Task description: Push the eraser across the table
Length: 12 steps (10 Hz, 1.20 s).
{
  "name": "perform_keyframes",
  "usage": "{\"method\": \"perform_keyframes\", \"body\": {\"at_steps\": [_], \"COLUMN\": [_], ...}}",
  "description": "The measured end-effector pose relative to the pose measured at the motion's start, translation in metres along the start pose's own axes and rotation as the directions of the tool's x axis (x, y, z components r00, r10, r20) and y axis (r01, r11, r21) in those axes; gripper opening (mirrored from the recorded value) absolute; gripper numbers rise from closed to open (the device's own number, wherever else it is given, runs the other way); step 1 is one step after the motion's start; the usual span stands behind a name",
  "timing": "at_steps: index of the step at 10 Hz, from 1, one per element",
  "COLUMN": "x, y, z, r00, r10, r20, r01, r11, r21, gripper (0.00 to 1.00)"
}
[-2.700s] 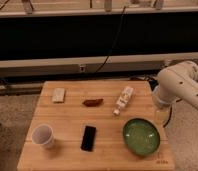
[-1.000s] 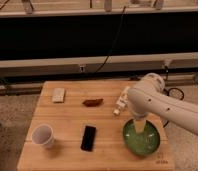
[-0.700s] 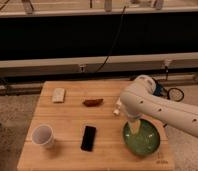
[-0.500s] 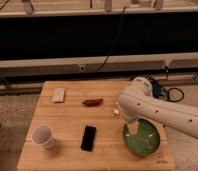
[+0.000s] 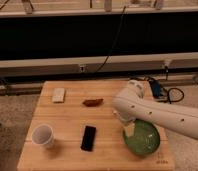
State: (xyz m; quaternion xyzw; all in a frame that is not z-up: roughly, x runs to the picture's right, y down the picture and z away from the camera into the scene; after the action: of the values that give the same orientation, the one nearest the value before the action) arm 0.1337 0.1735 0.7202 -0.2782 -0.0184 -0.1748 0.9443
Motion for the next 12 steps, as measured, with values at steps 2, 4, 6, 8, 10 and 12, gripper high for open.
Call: {"method": "perform_keyframes", "body": {"at_steps": [2, 4, 6, 8, 10, 12], "x": [-0.007, -0.011, -0.014, -0.019, -0.021, -0.024], "y": [-0.002, 0.0, 0.001, 0.003, 0.004, 0.006], "z": [0.005, 0.01, 0.013, 0.021, 0.026, 0.031], "r00": [1.0, 0.999, 0.999, 0.997, 0.996, 0.995], "r10": [-0.025, -0.038, -0.051, -0.066, -0.078, -0.087], "r20": [0.007, 0.012, 0.017, 0.026, 0.033, 0.042], "r01": [0.025, 0.039, 0.052, 0.067, 0.079, 0.09], "r11": [1.0, 0.999, 0.998, 0.997, 0.996, 0.994], "r21": [-0.006, -0.02, -0.025, -0.038, -0.045, -0.056], "gripper": [0.8, 0.8, 0.8, 0.8, 0.8, 0.8]}}
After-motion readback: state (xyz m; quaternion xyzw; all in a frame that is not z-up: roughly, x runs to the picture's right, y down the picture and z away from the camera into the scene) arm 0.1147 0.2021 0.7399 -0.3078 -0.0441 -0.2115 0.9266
